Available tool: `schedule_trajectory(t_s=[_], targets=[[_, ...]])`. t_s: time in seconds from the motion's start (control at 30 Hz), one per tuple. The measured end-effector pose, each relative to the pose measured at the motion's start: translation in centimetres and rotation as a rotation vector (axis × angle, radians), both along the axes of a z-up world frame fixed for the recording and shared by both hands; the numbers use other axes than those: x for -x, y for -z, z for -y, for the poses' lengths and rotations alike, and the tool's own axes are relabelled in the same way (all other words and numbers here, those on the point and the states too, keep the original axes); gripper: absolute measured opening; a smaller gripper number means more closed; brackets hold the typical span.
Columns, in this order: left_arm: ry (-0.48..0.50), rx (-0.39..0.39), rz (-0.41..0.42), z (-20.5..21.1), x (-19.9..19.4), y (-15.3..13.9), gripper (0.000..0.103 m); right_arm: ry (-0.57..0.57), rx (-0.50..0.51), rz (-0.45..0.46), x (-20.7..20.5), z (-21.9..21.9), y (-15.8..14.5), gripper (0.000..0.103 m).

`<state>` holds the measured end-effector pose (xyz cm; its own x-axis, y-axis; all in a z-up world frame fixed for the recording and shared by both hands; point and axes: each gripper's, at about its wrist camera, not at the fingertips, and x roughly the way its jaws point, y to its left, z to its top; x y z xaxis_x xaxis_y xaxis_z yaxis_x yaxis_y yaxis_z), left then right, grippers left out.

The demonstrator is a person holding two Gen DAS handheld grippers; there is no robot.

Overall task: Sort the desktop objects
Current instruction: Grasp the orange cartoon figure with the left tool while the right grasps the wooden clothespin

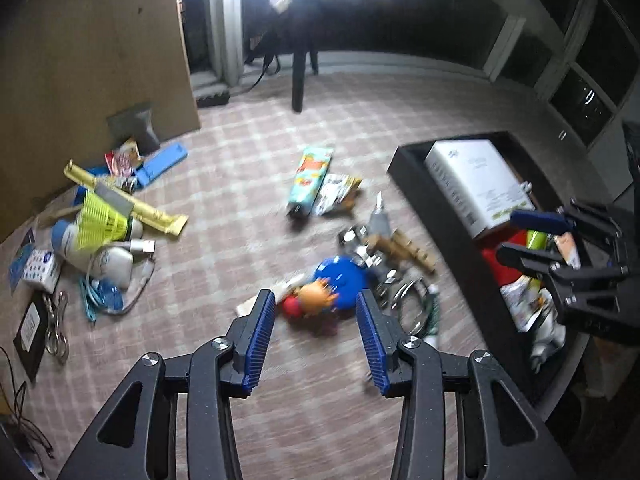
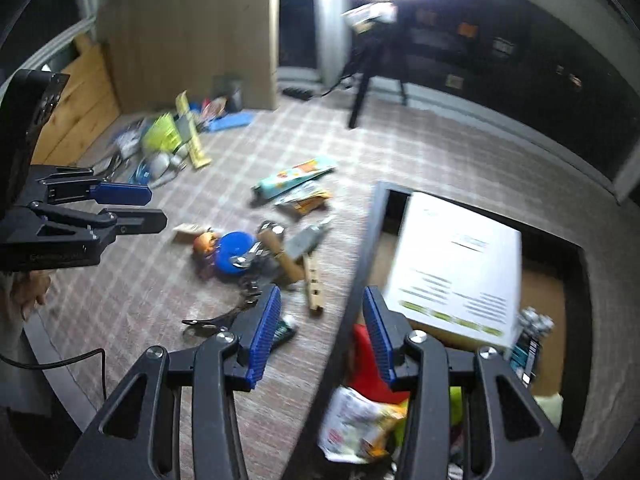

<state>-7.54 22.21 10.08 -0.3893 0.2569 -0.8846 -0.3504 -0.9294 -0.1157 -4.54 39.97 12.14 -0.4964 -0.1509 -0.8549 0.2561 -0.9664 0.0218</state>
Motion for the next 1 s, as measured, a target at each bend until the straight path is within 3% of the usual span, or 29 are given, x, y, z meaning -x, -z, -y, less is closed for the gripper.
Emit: schedule_trajectory(t_s=[0.17, 0.3, 0.6, 0.87, 0.93, 1.0], targets=[[0.002, -0.009, 0.051, 1.0, 0.2, 2.3, 0.047, -0.043, -0.031, 0.042, 2.1, 1.8, 1.9, 0.042], [0.020, -0.031, 0.063, 1.0, 0.6, 3.2, 0.058, -0.070, -0.046, 0.074, 3.5, 2.7, 3.5, 0.042], [0.124, 0.004, 0.057, -1.4, 1.7, 5.0, 0.058, -0.092, -0.024, 0.130, 5.7, 3.5, 6.0, 0.042], [0.159, 0.005, 0.070, -1.8, 2.9, 6.5, 0.057, -0.097, -0.023, 0.163, 7.4, 3.8, 7.5, 0.042], [0.159, 0.005, 0.072, -1.7, 3.2, 6.7, 0.056, -0.095, -0.019, 0.178, 7.8, 3.8, 7.9, 0.038], [0.156, -0.002, 0.075, -1.6, 3.5, 6.8, 0.052, -0.096, -0.014, 0.189, 8.0, 4.0, 8.2, 0.027]])
